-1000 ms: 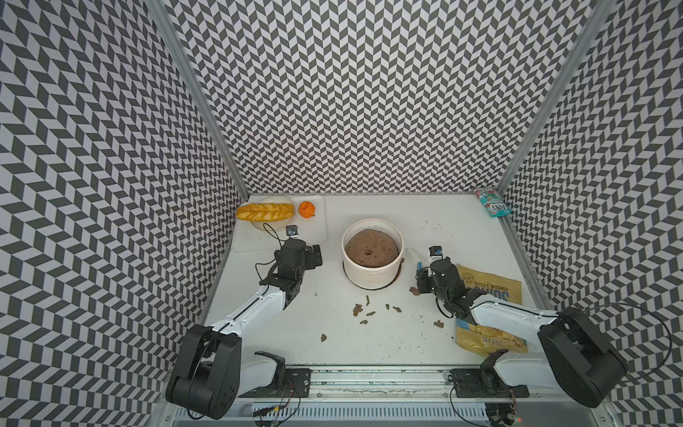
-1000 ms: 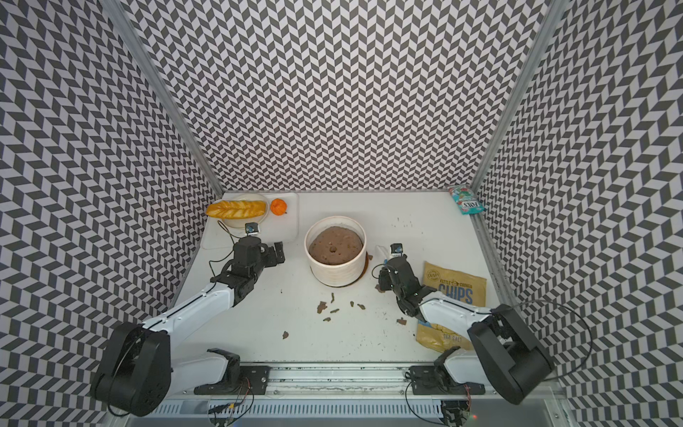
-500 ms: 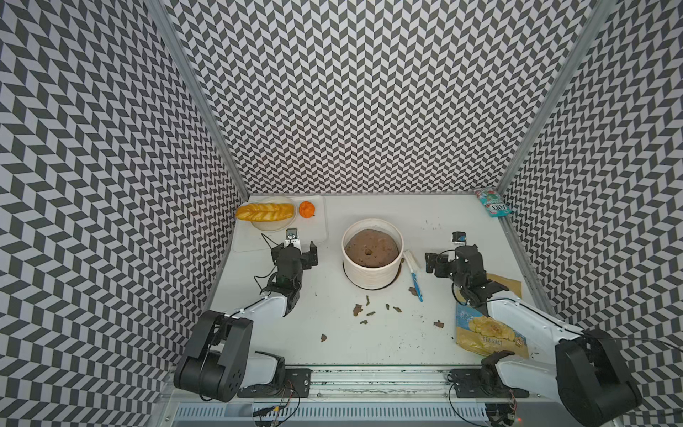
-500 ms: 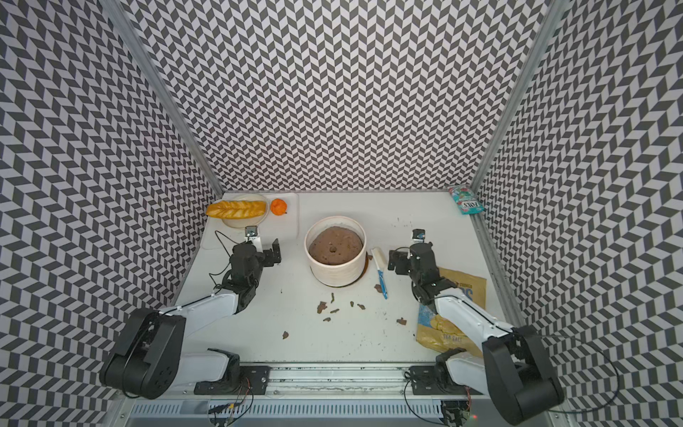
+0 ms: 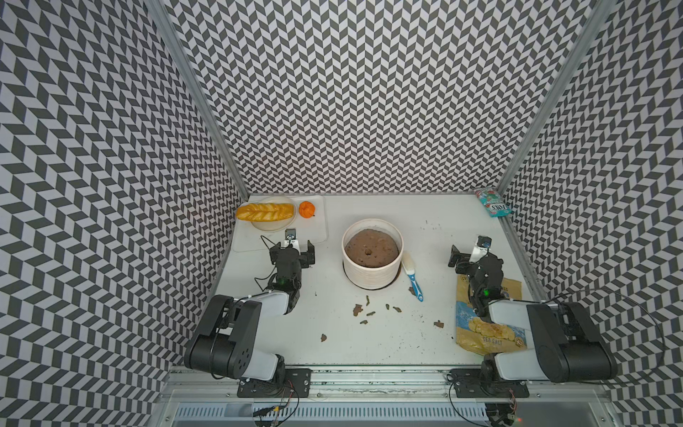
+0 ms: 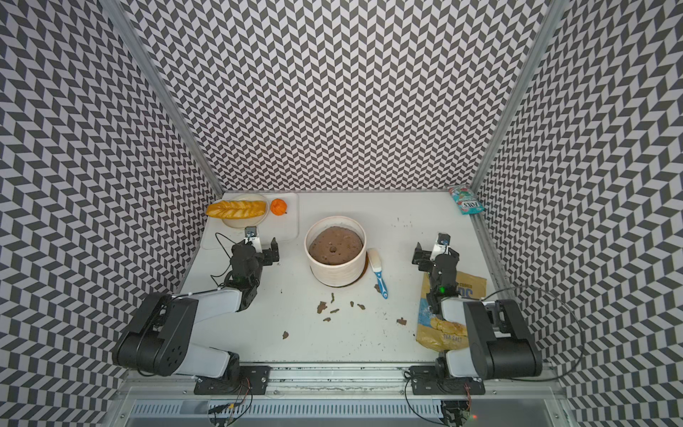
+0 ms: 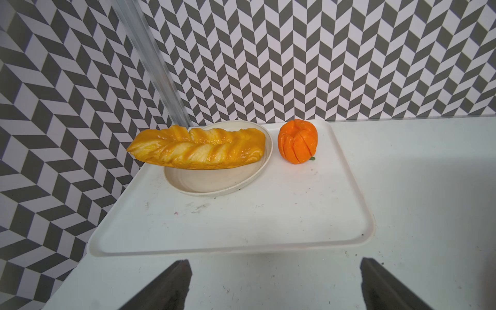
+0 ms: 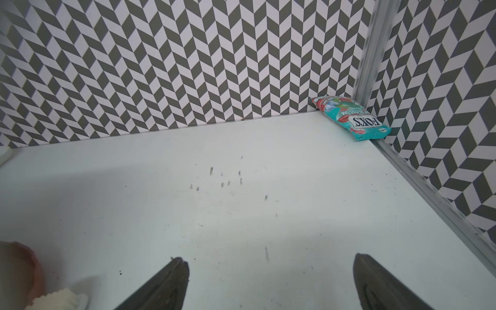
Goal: Scrub the dried mud off the ceramic pot
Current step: Reset both arms
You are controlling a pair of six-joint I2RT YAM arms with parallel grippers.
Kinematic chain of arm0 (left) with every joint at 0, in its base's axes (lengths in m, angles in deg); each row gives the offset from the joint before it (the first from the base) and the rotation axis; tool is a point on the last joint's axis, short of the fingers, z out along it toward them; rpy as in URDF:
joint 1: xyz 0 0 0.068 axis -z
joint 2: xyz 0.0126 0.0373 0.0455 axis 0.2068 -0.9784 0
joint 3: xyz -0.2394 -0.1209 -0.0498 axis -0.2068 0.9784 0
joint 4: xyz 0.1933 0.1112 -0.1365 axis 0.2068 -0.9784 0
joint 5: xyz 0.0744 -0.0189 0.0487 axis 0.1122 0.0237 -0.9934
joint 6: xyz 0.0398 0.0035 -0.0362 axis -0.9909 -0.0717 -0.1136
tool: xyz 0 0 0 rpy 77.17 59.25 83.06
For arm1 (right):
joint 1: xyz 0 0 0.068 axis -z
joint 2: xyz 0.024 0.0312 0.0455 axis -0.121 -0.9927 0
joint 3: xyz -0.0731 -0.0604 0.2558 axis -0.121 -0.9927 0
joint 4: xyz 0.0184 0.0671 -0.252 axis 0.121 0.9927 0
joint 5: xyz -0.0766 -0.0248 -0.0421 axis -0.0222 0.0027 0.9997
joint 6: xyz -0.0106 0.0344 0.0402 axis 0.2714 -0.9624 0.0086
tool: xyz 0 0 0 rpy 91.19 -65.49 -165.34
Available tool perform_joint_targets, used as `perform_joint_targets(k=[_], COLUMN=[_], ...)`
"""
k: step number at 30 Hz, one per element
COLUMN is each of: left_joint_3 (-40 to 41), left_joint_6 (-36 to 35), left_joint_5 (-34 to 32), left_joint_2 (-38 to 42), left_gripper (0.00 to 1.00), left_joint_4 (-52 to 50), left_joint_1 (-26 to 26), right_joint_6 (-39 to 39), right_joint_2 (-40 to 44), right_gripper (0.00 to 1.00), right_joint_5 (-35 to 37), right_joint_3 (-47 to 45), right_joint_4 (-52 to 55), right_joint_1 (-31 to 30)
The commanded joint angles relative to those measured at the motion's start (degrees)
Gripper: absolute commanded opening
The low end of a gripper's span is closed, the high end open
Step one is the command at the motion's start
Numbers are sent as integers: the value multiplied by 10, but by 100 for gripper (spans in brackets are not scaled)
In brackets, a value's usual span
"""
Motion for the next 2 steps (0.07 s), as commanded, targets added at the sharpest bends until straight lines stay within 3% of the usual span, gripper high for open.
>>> perform_joint_targets(k=[1, 2], left_joint_3=[-25, -22], left_joint_6=[-13, -14], left_joint_5=[-8, -5], left_joint_2=[-16, -12], left_gripper=[100, 100], left_joint_4=[6, 9], left_joint_1=[-1, -1], right_joint_6=[17, 18], right_joint_2=[-2, -3], right_gripper=[100, 100], right_joint_5=[-14, -16], right_joint_3=[5, 8], right_joint_4=[-106, -102], right_joint_1=[5, 5])
